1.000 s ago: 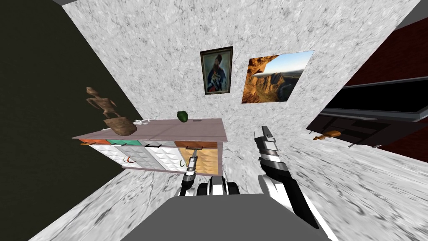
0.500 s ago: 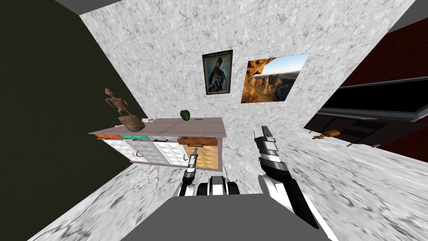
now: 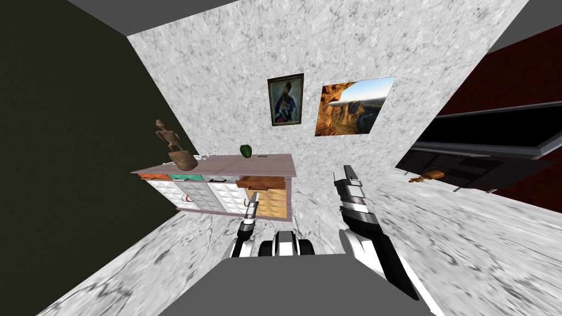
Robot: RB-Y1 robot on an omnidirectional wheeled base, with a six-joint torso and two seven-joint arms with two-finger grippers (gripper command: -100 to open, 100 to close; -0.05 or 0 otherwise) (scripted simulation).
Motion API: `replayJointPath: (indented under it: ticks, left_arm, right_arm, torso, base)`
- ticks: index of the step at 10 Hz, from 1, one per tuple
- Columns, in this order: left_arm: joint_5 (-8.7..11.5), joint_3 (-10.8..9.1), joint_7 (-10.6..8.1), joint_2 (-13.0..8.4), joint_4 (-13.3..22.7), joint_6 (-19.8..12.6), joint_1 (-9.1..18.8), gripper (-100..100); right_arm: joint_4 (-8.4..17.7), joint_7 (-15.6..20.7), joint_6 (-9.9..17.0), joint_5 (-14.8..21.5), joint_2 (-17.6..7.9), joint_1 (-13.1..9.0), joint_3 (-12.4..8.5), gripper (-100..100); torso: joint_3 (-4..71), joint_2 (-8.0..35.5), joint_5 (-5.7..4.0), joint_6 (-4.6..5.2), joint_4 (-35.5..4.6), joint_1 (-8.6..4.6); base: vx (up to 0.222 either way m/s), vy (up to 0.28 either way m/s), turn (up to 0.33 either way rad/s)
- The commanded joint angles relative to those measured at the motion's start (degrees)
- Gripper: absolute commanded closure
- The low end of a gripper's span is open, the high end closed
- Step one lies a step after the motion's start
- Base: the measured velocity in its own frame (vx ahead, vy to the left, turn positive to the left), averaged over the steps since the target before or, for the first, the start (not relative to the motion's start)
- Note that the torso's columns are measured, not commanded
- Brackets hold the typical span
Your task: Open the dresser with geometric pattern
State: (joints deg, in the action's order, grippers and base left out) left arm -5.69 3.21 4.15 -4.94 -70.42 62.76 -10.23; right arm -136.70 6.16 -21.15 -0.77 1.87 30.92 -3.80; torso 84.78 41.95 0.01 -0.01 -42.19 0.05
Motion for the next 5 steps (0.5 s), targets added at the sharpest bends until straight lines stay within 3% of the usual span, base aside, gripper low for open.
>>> replayJointPath:
  ticks: [1,4,5]
  left_arm:
    - [0.2,0.01,-0.08,-1.7,0.8,2.0,-0.9,-100]
    - [0.5,0.01,-0.24,-1.6,2.4,4.4,-2.2,-100]
    - [0.5,0.00,-0.29,0.6,2.9,4.9,-2.5,-100]
  right_arm:
    - [0.0,0.0,0.0,0.0,0.0,0.0,0.0,0]
    - [0.0,0.0,0.0,0.0,0.0,0.0,0.0,0]
    - [0.0,0.0,0.0,0.0,0.0,0.0,0.0,0]
  torso:
    - [-0.1,0.1,0.01,0.01,0.0,0.03]
    - [-0.2,0.3,0.01,0.01,-0.1,0.01]
    - [-0.2,0.3,-0.02,0.01,-0.1,-0.09]
  base:
    - [0.090,0.078,-0.016]
    - [0.099,0.101,-0.016]
    - [0.086,0.082,-0.009]
